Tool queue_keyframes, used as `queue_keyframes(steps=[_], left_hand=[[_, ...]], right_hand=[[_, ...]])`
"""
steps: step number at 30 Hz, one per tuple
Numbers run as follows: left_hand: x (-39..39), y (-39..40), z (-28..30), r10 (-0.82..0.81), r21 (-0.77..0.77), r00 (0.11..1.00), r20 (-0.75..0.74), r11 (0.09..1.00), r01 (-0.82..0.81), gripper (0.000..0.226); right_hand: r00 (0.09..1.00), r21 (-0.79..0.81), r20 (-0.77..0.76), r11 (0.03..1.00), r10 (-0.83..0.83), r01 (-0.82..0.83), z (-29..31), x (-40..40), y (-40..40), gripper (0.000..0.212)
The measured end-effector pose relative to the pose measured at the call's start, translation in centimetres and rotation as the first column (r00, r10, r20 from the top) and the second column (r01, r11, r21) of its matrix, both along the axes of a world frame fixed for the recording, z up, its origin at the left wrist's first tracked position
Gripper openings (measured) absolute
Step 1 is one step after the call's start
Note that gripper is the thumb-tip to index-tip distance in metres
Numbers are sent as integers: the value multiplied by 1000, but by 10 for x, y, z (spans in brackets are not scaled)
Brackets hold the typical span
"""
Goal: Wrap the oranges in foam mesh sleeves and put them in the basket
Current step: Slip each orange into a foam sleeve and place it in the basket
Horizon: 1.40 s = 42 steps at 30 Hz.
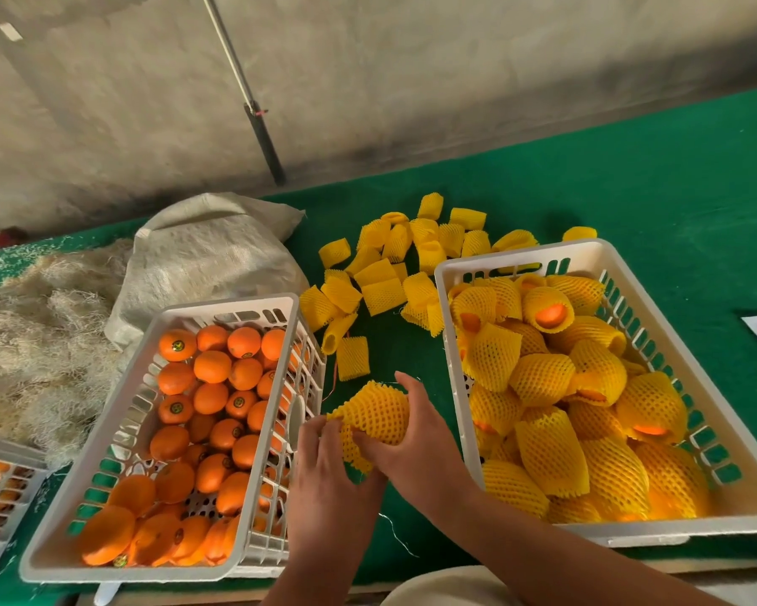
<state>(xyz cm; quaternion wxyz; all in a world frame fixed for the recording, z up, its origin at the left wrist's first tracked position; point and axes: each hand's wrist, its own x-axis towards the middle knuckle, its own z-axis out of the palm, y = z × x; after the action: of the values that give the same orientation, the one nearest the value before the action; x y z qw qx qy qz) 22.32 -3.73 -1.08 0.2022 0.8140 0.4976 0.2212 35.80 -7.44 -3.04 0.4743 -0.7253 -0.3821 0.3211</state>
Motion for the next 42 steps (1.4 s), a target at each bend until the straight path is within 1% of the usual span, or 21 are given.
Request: queue_keyframes(steps=[2, 3, 5, 6, 7, 8, 9, 10, 11, 12, 13, 15, 17, 18, 20, 23, 26, 29, 33, 38, 42], left_hand=[[-5, -3, 2, -40, -5, 997, 63, 999, 41, 48], [-8, -4, 4, -71, 29, 991, 116, 997, 68, 38], [-17, -3, 10, -77, 65, 954, 290, 996, 60, 19], [-20, -2, 13, -14, 4, 918, 397, 1000, 14, 17], [-21, 0, 17, 71, -111, 873, 483, 994, -19, 20], [-20, 3, 20, 150, -261, 830, 537, 965, -5, 24], [-17, 7, 22, 215, -421, 803, 555, 906, 48, 30], [-13, 11, 24, 265, -545, 804, 532, 834, 86, 37], [-9, 15, 26, 274, -604, 837, 474, 793, 82, 40], [-8, 19, 28, 232, -587, 888, 396, 808, 51, 39], [-9, 24, 27, 155, -493, 944, 290, 870, 9, 36], [-21, 39, 21, 31, -192, 998, 56, 981, -20, 28], [-40, 59, 9, -10, 33, 991, -136, 999, 14, 33], [-51, 69, 0, 11, 92, 976, -218, 996, 10, 40], [-70, 86, -20, 102, 110, 939, -329, 992, -69, 54], [-94, 100, -55, 158, 34, 917, -366, 987, -157, 77], [-102, 109, -74, 181, -62, 918, -352, 974, -216, 94], [-100, 115, -79, 169, -102, 900, -401, 969, -227, 99], [-99, 116, -80, 174, -127, 889, -424, 960, -249, 98], [-102, 115, -83, 178, -113, 896, -407, 964, -242, 93], [-105, 117, -87, 153, -115, 900, -408, 969, -217, 90]], right_hand=[[1000, 15, -3, 1000, 4, -4, 2, 4, -1, 102], [1000, 24, 8, 1000, 15, -15, 3, 8, -2, 103], [997, 29, 61, 998, 50, -52, 4, 18, -4, 106], [994, 23, 88, 997, 72, -75, 5, 24, -5, 105], [989, 15, 112, 995, 94, -97, 6, 29, -8, 104], [984, 10, 137, 993, 114, -117, 7, 33, -10, 103], [977, 11, 169, 991, 130, -133, 8, 37, -13, 102], [970, 13, 206, 990, 133, -139, 9, 40, -16, 101], [963, 17, 239, 991, 123, -131, 11, 44, -19, 100], [959, 21, 264, 994, 102, -111, 13, 49, -23, 99], [958, 29, 278, 996, 71, -82, 15, 57, -27, 99], [957, 60, 290, 998, -25, 8, 18, 79, -36, 97], [936, 77, 317, 987, -155, 138, 18, 110, -47, 97], [913, 70, 342, 975, -223, 212, 16, 128, -53, 97], [863, 45, 379, 938, -334, 344, 11, 164, -64, 97], [825, -7, 405, 901, -394, 434, 0, 210, -70, 99], [809, -72, 461, 894, -364, 443, -11, 236, -64, 101], [803, -126, 504, 893, -318, 433, -21, 246, -54, 103], [808, -199, 530, 889, -256, 412, -32, 249, -49, 107], [849, -120, 443, 919, -289, 375, -24, 246, -64, 114], [810, 21, 434, 903, -395, 429, -7, 223, -83, 99]])
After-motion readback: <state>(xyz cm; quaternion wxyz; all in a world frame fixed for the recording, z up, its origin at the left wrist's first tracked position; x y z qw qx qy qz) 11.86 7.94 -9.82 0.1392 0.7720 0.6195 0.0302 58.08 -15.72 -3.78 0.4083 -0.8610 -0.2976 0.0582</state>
